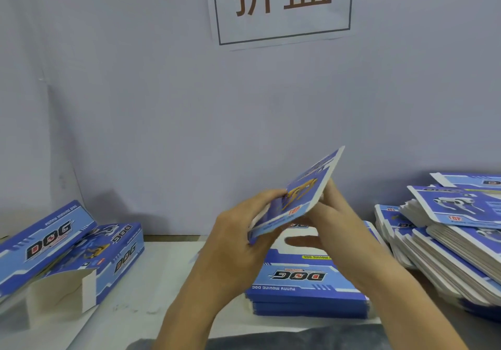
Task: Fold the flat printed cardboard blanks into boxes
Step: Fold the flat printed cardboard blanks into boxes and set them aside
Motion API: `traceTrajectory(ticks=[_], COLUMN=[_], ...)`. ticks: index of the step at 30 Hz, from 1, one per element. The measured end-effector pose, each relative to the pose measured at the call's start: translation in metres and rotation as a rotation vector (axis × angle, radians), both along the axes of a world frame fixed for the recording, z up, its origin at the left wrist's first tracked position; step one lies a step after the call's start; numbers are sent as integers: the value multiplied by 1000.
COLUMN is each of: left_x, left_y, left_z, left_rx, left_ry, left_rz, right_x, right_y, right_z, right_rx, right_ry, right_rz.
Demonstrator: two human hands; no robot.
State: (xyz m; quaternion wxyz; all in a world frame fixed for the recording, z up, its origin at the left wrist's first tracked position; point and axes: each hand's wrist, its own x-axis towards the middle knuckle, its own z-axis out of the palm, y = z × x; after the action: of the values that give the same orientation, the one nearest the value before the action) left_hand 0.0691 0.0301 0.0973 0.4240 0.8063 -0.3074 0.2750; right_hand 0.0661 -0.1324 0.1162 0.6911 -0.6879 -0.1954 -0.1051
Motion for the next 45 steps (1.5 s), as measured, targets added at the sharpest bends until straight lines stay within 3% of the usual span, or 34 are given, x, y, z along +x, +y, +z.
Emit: traceTrajectory(ticks=[3, 7, 12, 17, 23, 32, 45], left_x=[-1, -1, -1, -1, 2, 3, -3], left_y=[3, 12, 16, 16, 21, 24, 21], left_z=[2, 2, 5, 3, 3, 2, 8], left_rx=[-77, -190, -339, -397, -371, -363, -319], left_ry=[-35, -49, -119, -54, -38, -21, -9], left_rz=[34, 151, 282, 230, 182, 124, 112], right_x=[1, 5, 3, 3, 5, 2, 3], right_y=[-9, -5, -6, 6, 20, 19, 16], right_z=[-3, -9, -3, -15, -19, -26, -26], right_rx=[-308, -467, -450, -565, -397, -420, -544], right_ry=[-3, -172, -432, -393, -547, -449, -504], right_rz=[-73, -235, -396, -344, -479, -344, -393])
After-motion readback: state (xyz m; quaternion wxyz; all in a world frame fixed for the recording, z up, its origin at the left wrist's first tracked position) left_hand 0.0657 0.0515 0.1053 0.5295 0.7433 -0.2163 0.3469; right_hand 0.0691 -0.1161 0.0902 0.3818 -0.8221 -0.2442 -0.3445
